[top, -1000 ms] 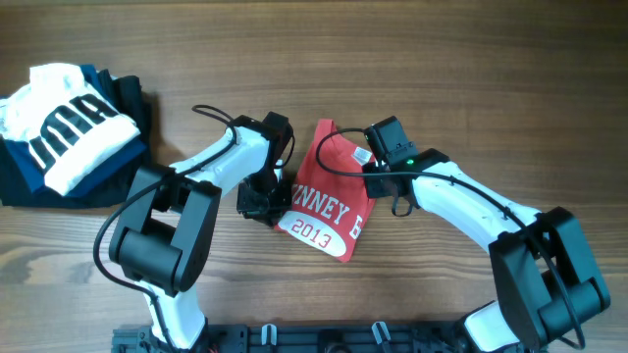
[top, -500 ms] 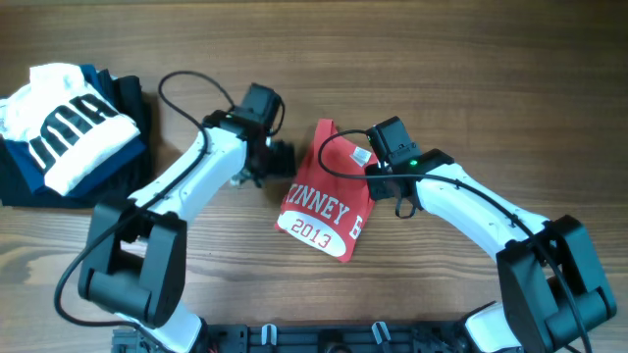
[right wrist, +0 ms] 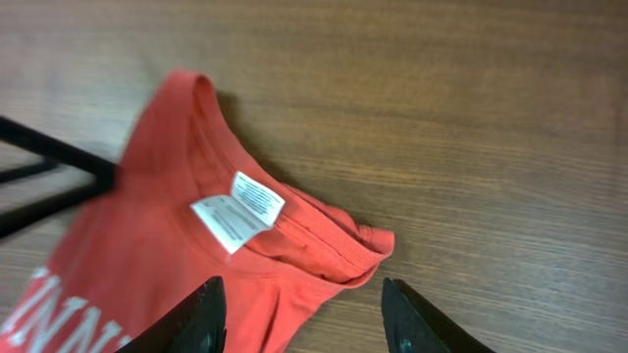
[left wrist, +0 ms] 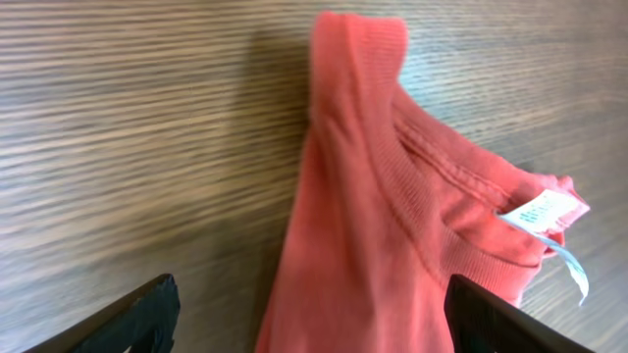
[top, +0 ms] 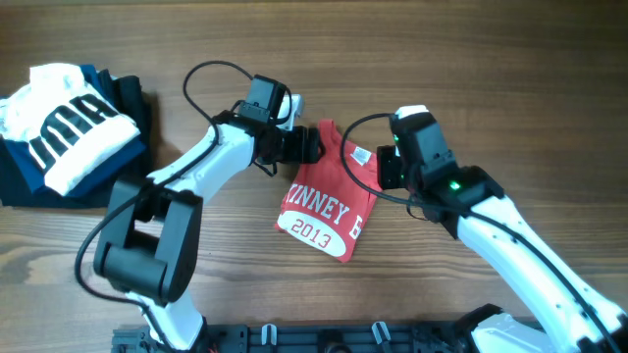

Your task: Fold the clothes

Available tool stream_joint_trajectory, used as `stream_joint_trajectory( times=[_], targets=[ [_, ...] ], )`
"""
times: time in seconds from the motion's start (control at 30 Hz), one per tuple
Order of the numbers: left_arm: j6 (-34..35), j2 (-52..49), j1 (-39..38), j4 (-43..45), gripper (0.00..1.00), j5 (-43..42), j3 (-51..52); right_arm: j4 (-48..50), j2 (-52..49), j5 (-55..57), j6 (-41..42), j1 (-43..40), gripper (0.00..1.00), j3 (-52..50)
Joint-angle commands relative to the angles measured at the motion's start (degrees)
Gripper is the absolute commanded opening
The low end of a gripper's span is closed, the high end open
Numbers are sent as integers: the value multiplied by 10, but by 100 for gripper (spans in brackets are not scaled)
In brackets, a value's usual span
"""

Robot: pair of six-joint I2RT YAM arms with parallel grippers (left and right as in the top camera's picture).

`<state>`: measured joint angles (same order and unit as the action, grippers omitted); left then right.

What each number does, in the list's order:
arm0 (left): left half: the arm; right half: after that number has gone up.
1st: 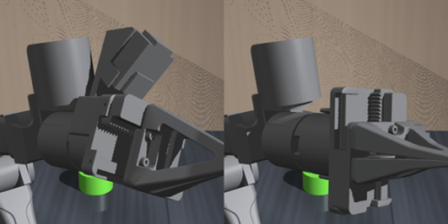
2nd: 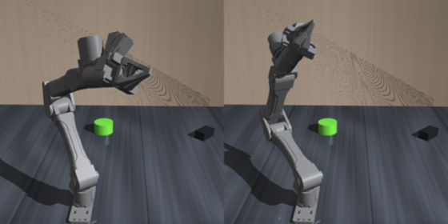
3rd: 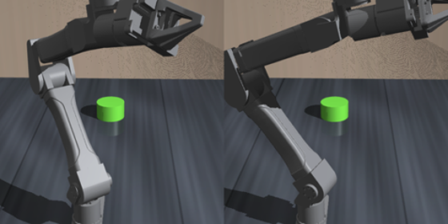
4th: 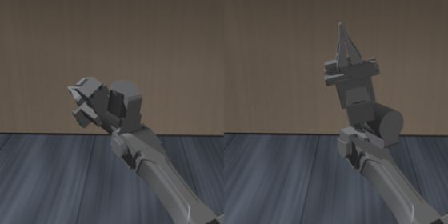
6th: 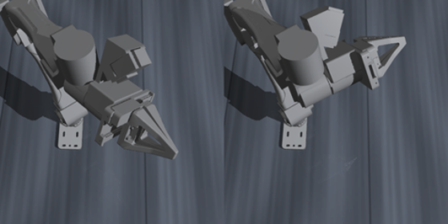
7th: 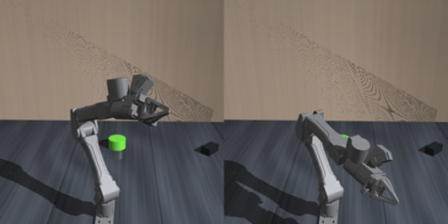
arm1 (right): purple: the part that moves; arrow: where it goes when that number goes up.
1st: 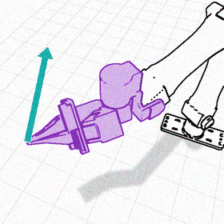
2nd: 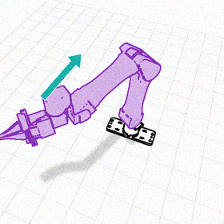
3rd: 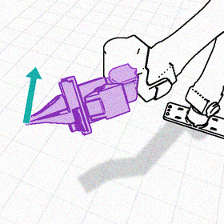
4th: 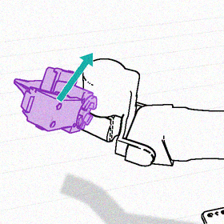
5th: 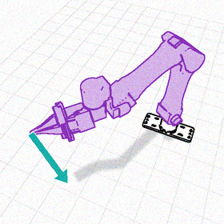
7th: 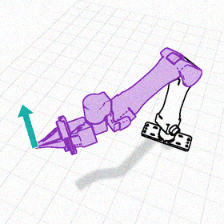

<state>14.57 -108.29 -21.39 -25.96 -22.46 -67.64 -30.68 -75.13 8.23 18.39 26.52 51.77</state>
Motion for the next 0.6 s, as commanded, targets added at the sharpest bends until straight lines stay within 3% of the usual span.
stream_joint_trajectory(
  times=[0.0,0.17,0.33,0.4,0.47,0.57],
  targets=[
    [-24,-33,-2,22,80,-78,-3,-19,14,12,13,-3,52,1],
    [-24,-65,-6,30,77,-107,-3,-33,14,12,13,-3,52,1],
    [-32,-90,-34,27,65,-131,-3,-35,14,12,13,-3,52,1],
    [-47,-94,-47,26,53,-130,-3,-39,14,12,13,-3,52,1],
    [-54,-94,-57,27,33,-124,-3,-44,14,12,13,-3,52,1],
    [-54,-94,-62,33,19,-115,-3,-50,14,12,13,-3,53,1]
  ],
)
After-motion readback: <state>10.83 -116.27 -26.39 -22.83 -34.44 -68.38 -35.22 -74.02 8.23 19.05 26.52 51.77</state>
